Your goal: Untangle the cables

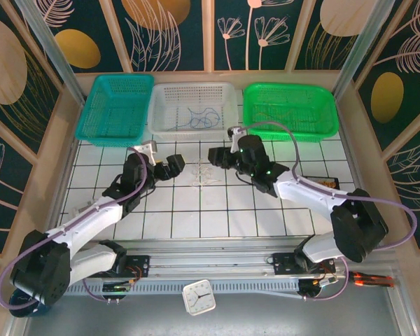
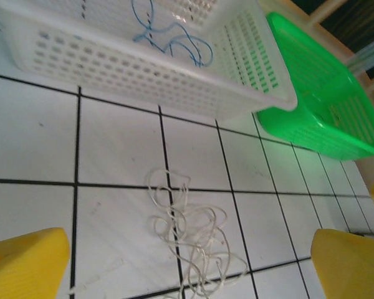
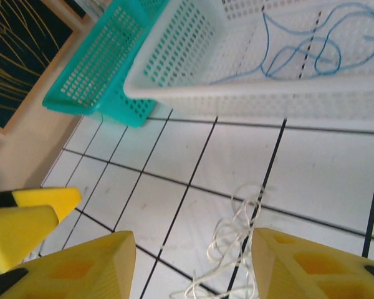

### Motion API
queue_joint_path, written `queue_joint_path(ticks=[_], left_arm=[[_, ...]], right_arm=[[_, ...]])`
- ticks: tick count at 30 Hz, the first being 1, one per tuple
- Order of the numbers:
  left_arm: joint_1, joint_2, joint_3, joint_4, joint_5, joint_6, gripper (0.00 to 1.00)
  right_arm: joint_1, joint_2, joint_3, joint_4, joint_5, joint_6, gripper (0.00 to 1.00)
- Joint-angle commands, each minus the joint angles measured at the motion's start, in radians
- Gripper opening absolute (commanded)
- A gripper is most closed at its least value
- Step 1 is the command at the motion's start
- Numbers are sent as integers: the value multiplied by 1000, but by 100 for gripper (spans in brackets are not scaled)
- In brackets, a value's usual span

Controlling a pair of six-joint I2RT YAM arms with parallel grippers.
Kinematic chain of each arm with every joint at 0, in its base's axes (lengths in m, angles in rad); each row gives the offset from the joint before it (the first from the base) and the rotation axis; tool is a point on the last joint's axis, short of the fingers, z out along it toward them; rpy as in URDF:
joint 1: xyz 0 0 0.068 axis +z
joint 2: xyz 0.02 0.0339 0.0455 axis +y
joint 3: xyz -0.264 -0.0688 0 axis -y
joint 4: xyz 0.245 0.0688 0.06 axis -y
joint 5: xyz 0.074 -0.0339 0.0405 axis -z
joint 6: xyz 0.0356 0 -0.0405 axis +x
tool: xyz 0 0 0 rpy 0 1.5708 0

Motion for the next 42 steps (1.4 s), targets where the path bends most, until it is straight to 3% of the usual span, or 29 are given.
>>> queue_joint_path(ticks=[1, 6, 11, 15, 21, 27, 35, 42], left_arm=[[6, 18, 1, 21, 121, -60, 99], [-2, 26, -90, 158, 195, -309, 97], [-69, 33, -218, 368, 178, -620, 87], [-133, 48, -228, 427, 127, -737, 80], [-157, 95, -252, 528, 82, -904, 63], [-186, 108, -253, 534, 47, -1004, 59], [-221, 37, -276, 396, -42, -1066, 60], [-226, 99, -300, 453, -27, -1094, 53]], right_arm=[[26, -34, -56, 39, 60, 42, 52], [41, -38, -123, 64, 68, 72, 52], [41, -45, -155, 64, 88, 77, 52], [41, -51, -165, 59, 93, 77, 52], [42, -52, -175, 60, 96, 86, 52], [44, -54, -185, 65, 102, 93, 52], [45, -52, -178, 67, 107, 91, 52], [44, -45, -171, 70, 105, 90, 52]])
